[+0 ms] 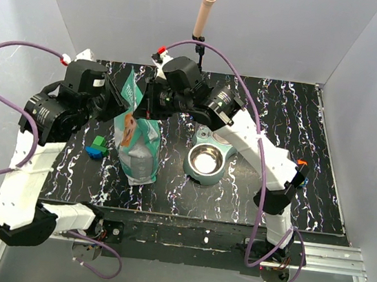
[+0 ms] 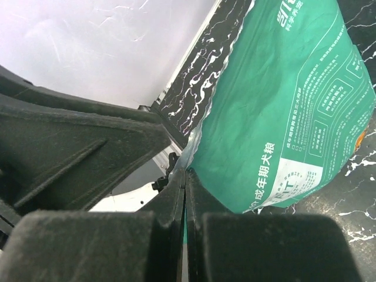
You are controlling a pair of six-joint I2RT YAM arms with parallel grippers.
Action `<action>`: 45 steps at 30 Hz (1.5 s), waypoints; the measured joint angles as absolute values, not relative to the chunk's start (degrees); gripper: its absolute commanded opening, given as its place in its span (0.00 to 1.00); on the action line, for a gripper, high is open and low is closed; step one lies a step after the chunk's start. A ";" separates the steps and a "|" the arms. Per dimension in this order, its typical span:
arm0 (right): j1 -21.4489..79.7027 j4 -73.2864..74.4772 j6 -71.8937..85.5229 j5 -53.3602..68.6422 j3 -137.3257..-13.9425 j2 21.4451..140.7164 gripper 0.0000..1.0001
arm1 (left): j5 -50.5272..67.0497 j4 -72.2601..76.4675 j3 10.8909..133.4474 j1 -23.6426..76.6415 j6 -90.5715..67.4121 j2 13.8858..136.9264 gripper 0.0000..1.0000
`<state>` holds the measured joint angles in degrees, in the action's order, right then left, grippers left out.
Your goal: Serve the pet food
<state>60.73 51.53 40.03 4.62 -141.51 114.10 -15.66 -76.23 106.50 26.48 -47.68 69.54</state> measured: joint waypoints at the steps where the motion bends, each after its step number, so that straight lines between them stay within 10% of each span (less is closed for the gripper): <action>1: 60.73 51.48 39.99 4.43 -141.01 113.69 0.01 | -15.66 -76.40 106.17 26.48 -47.88 68.99 0.25; 23: 60.34 49.87 38.96 4.91 -137.97 112.01 0.01 | -13.13 -74.98 101.67 26.48 -48.62 66.78 0.54; 45: 60.03 50.59 38.76 4.82 -137.82 112.01 0.01 | -12.34 -70.52 96.84 26.48 -47.59 65.93 0.19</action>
